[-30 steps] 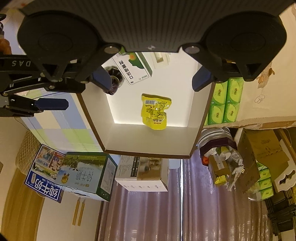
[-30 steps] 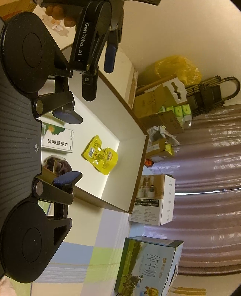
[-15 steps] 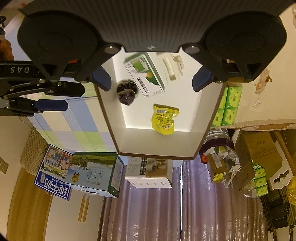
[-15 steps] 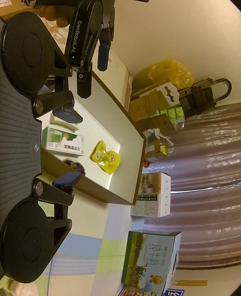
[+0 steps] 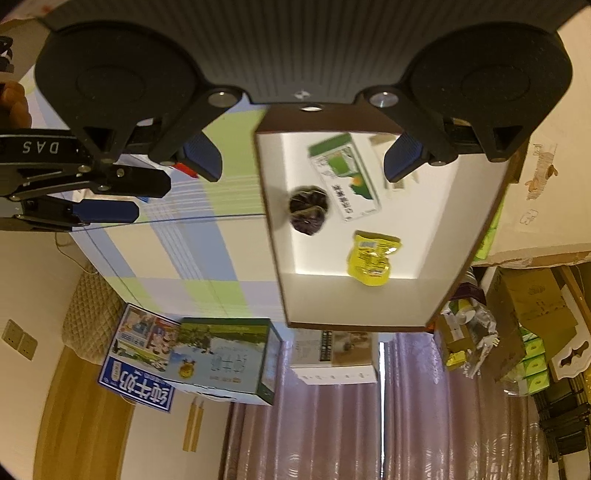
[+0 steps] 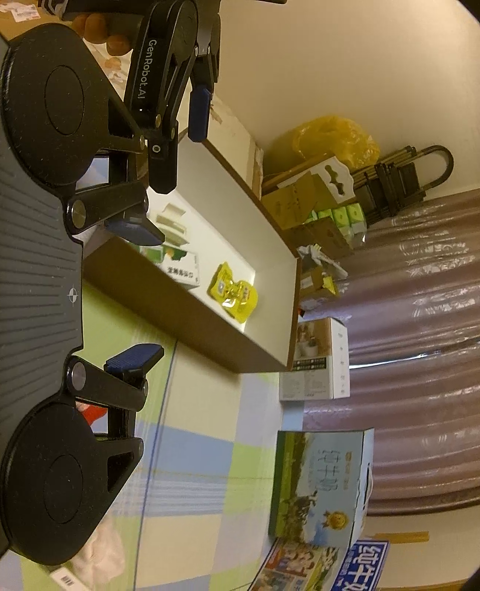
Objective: Organize objects
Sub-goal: 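Withdraw both tools from the shoebox toward the remaining items, then move the left tool to the red candy packet while the right tool reaches the white tube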
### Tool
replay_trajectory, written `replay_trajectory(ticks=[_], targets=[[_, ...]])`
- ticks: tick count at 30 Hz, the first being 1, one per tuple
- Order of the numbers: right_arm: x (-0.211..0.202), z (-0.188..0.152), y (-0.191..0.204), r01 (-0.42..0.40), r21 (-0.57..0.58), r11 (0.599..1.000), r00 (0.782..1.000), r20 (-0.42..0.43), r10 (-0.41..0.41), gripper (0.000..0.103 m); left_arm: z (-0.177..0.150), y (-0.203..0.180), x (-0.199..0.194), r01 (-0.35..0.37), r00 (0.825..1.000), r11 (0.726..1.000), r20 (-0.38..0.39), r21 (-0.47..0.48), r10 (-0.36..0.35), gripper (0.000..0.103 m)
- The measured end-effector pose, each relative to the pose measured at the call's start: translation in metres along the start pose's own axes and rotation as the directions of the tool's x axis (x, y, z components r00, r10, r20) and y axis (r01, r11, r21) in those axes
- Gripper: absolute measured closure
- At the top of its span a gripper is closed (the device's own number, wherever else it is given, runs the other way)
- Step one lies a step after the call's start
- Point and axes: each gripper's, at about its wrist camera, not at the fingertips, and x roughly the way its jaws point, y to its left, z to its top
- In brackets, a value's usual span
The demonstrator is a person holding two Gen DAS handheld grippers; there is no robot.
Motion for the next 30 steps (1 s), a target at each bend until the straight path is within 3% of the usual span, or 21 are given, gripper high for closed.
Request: replay_trajectory(ticks=[19, 30], targets=[[-0.040, -0.030, -0.052, -0.011, 0.007, 1.000, 0.998, -0.060, 0.011, 0.047, -0.020, -0.066, 0.002, -0.013, 0.999, 1.000, -0.034, -0.028, 0.012, 0.010], [-0.048, -0.054, -0.092, 0.030, 0.033, 0.999, 0.991, -0.129, -0.026, 0.047, -0.035, -0.110, 0.025, 0.032, 0.995, 0.999, -0.093, -0.010, -0.033, 0.011]])
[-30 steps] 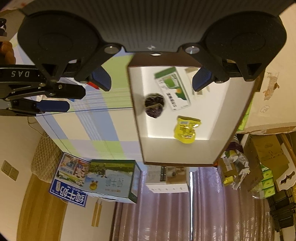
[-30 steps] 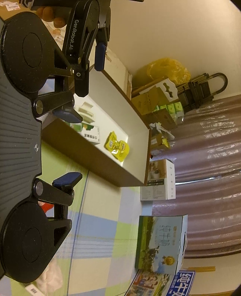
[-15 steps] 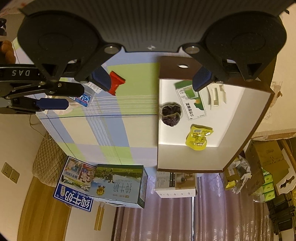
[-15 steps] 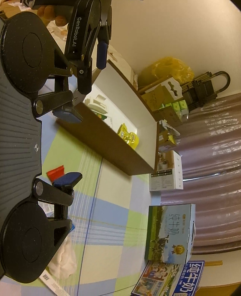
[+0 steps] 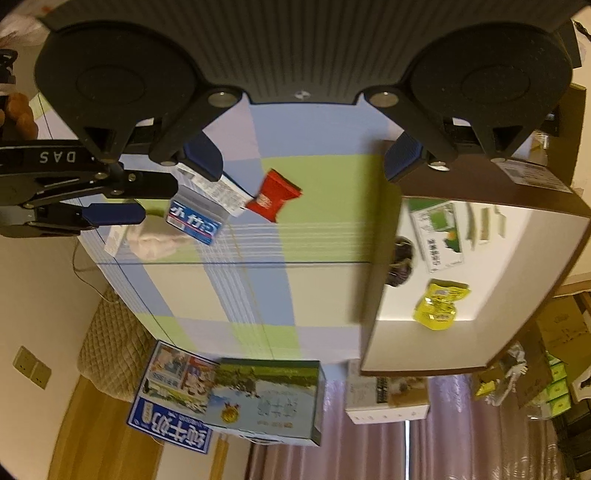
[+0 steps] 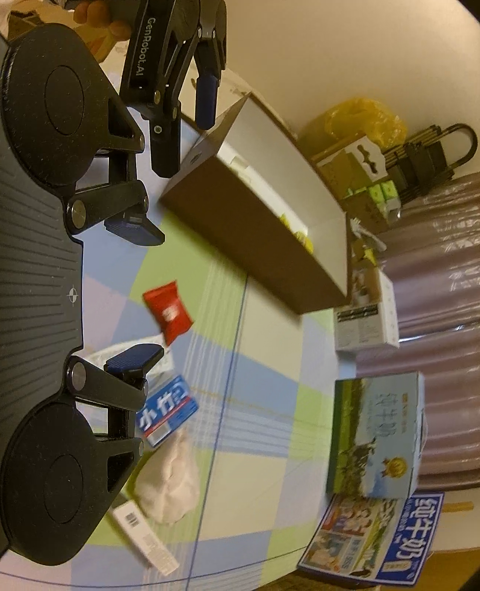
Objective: Organize objects
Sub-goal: 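Move the left tool to the red candy packet while the right tool reaches the white tube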
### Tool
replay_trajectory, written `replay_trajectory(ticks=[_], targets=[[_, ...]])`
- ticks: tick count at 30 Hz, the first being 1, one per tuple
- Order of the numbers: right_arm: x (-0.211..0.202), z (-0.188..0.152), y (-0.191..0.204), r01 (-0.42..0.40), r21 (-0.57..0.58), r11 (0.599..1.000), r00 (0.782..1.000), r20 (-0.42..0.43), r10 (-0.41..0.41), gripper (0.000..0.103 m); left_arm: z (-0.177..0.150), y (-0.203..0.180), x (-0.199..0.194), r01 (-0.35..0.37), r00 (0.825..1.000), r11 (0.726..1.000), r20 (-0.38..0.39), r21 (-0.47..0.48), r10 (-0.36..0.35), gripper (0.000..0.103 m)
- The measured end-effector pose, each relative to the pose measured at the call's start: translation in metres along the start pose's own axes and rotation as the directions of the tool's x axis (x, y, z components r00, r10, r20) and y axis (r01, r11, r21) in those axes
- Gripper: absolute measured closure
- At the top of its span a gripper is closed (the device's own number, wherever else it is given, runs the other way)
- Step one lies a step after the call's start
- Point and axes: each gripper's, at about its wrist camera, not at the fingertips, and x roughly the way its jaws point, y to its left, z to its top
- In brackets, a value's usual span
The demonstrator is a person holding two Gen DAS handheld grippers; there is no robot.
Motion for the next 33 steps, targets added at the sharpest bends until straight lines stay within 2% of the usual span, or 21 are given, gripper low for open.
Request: replay_trajectory(ticks=[11, 20, 29, 33], targets=[[0.001, -0.020, -0.034, 0.046, 0.047, 0.998, 0.998, -0.049, -0.043, 0.047, -0.002, -0.033, 0.026, 0.028, 0.999, 0.998, -0.049, 0.057, -0.025, 0.014], [0.021, -0.033, -0.051, 0.066, 0.054, 0.996, 0.993, -0.106, -0.060, 0.047, -0.004, -0.049, 0.057, 0.038, 0.994, 0.992, -0.105, 0.118, -0.026, 0.016], [0.050, -0.045, -0.055, 0.082, 0.027, 0.996, 0.983, -0.165, -0.076, 0.047, -0.009, -0.049, 0.092, 0.033, 0.987, 0.985, -0.162, 0.167, -0.005, 0.019], [0.062, -0.048, -0.057, 0.081, 0.013, 0.997, 0.983, -0.169, -0.078, 0.052, -0.009, -0.047, 0.106, 0.031, 0.984, 0.982, -0.180, 0.186, 0.004, 0.020]])
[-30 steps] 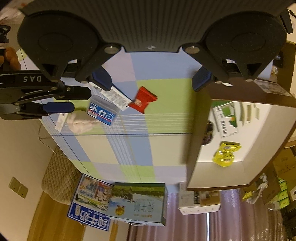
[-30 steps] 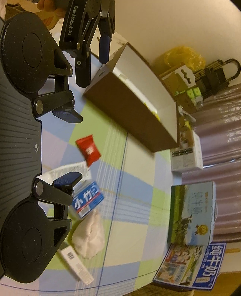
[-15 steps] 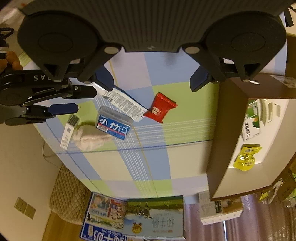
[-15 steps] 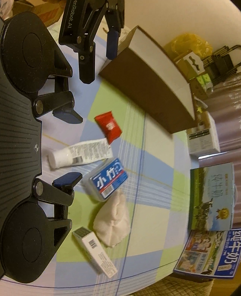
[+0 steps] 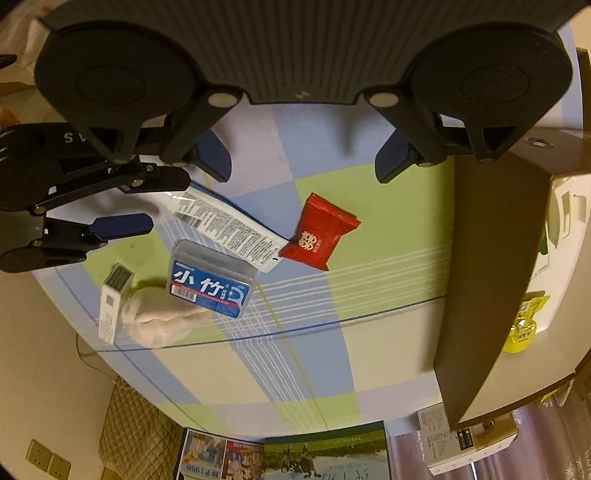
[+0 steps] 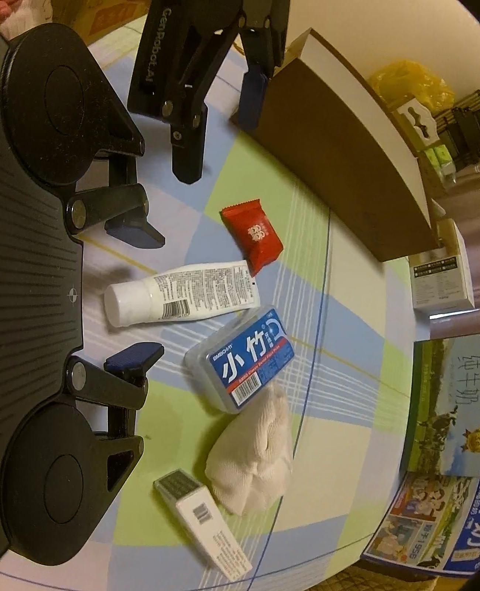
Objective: Organize objects
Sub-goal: 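Move the left tool to the red candy packet while the right tool reaches the white tube, then grasp the red candy packet with the left tool while the right tool grasps the white tube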
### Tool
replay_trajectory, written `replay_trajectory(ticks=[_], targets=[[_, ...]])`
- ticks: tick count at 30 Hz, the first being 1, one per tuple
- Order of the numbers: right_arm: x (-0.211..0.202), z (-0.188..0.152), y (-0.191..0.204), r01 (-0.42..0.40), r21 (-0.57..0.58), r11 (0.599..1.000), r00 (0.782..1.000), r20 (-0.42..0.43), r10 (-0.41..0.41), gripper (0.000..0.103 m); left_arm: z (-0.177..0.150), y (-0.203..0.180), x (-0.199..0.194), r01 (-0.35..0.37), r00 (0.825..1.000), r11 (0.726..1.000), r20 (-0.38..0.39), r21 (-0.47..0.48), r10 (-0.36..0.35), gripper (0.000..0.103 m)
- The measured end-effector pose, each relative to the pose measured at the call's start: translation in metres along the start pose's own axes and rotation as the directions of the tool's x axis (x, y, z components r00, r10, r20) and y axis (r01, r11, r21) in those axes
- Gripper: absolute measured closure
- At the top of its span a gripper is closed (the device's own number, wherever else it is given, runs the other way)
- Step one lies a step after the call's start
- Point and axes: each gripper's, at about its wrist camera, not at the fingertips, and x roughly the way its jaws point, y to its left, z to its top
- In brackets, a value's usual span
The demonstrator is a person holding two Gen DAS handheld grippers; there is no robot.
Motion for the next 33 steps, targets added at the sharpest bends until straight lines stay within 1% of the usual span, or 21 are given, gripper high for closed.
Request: replay_trajectory(ticks=[3, 10, 14, 15, 18, 23, 28, 30, 31, 33], targets=[[0.009, 0.000, 0.000, 0.004, -0.009, 1.000, 1.000, -0.007, -0.004, 0.058, 0.003, 0.000, 0.009, 0.004, 1.000, 1.000, -0.015, 0.017, -0.004, 0.020], [0.022, 0.003, 0.000, 0.015, -0.016, 1.000, 1.000, -0.022, -0.016, 0.063, 0.010, 0.003, 0.023, 0.004, 0.999, 0.999, -0.034, 0.043, -0.002, 0.021], [0.028, 0.004, 0.000, 0.019, -0.018, 1.000, 0.999, -0.027, -0.019, 0.068, 0.017, 0.004, 0.033, -0.006, 0.999, 0.998, -0.042, 0.069, 0.009, 0.023], [0.029, 0.004, 0.000, 0.019, -0.020, 1.000, 1.000, -0.024, -0.020, 0.069, 0.018, 0.005, 0.036, -0.009, 0.999, 0.997, -0.046, 0.076, 0.012, 0.025], [0.031, 0.005, 0.003, 0.038, -0.038, 0.999, 0.999, -0.015, -0.039, 0.070, 0.022, 0.005, 0.045, -0.013, 0.999, 0.995, -0.048, 0.094, 0.018, 0.026], [0.032, 0.007, 0.000, 0.076, -0.013, 0.997, 0.997, 0.000, -0.076, 0.071, 0.029, 0.006, 0.060, -0.016, 0.998, 0.994, -0.062, 0.107, 0.023, 0.029], [0.034, 0.009, -0.003, 0.086, 0.003, 0.996, 0.996, 0.004, -0.086, 0.071, 0.037, 0.008, 0.074, -0.016, 0.997, 0.993, -0.069, 0.114, 0.024, 0.034], [0.034, 0.009, -0.003, 0.086, 0.008, 0.996, 0.996, 0.002, -0.086, 0.070, 0.040, 0.008, 0.079, -0.017, 0.997, 0.993, -0.072, 0.117, 0.025, 0.035], [0.035, 0.009, -0.003, 0.086, 0.009, 0.996, 0.996, 0.001, -0.086, 0.070, 0.041, 0.008, 0.082, -0.017, 0.997, 0.993, -0.072, 0.118, 0.026, 0.033], [0.035, 0.009, -0.002, 0.087, 0.009, 0.996, 0.996, -0.002, -0.087, 0.071, 0.043, 0.010, 0.084, -0.005, 0.998, 0.994, -0.065, 0.109, 0.012, 0.035]])
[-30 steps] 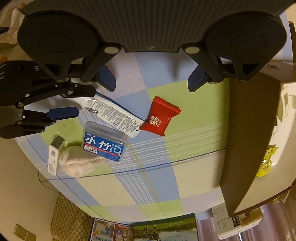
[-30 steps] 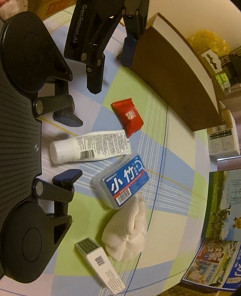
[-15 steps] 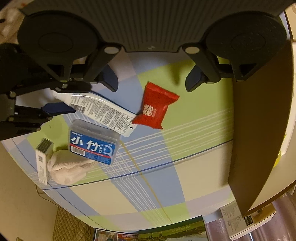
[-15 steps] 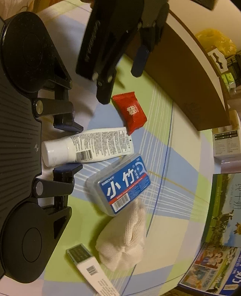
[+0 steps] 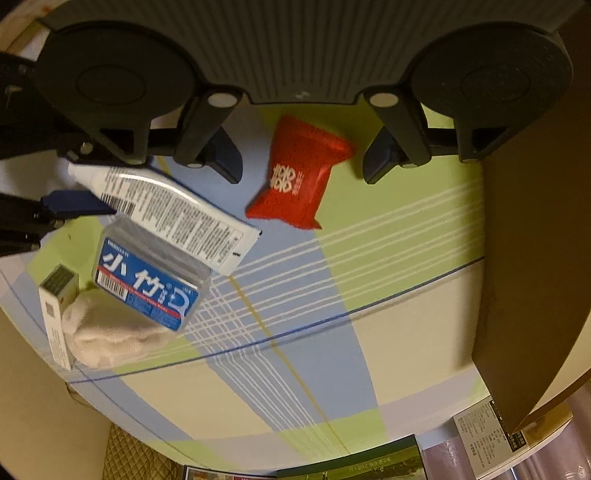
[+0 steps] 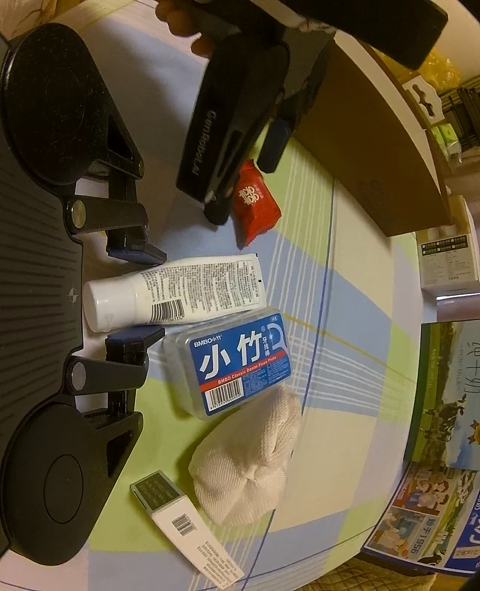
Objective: Organize objects
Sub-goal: 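Grasp the red candy packet with the left tool while the right tool grasps the white tube, then carry the candy packet and white tube with both tools over the shoebox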
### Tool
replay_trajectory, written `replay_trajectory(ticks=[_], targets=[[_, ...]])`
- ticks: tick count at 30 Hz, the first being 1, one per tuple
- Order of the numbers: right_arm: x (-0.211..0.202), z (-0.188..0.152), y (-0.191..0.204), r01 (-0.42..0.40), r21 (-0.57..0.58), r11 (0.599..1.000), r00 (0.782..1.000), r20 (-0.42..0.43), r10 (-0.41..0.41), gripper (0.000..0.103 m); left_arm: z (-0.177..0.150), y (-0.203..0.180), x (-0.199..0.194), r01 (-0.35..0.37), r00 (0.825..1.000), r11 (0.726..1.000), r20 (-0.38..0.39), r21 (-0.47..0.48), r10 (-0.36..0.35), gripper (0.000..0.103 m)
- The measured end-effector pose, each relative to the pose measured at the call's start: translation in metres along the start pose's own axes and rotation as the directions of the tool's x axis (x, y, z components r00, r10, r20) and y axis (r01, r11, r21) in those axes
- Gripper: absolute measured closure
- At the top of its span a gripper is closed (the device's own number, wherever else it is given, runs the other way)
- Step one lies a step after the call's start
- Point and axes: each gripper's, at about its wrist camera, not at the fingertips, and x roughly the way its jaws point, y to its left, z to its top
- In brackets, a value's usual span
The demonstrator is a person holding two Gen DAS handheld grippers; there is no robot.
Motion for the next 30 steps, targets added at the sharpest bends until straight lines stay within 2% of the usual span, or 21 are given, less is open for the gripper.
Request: replay_trajectory(ticks=[2, 4, 9, 22, 30], targets=[[0.000, 0.001, 0.000, 0.003, 0.003, 1.000, 1.000, -0.002, -0.003, 0.070, 0.002, 0.002, 0.001, 0.020, 1.000, 1.000, 0.008, -0.011, -0.020, 0.042], [0.000, 0.002, 0.000, 0.005, 0.006, 1.000, 1.000, -0.005, -0.005, 0.070, 0.002, 0.002, 0.001, 0.045, 0.999, 0.999, 0.019, -0.016, -0.045, 0.057], [0.001, 0.002, 0.001, 0.012, 0.003, 1.000, 1.000, -0.008, -0.012, 0.071, 0.000, 0.000, -0.002, 0.055, 0.998, 0.998, 0.034, -0.014, -0.055, 0.076], [0.003, 0.000, 0.014, 0.068, -0.062, 0.996, 0.998, -0.006, -0.069, 0.071, -0.024, 0.008, -0.020, 0.063, 0.998, 0.994, 0.006, -0.090, -0.063, 0.079], [0.000, -0.003, 0.016, 0.048, -0.038, 0.998, 0.999, -0.014, -0.049, 0.073, -0.040, 0.014, -0.038, 0.071, 0.997, 0.990, 0.021, -0.121, -0.069, 0.080]])
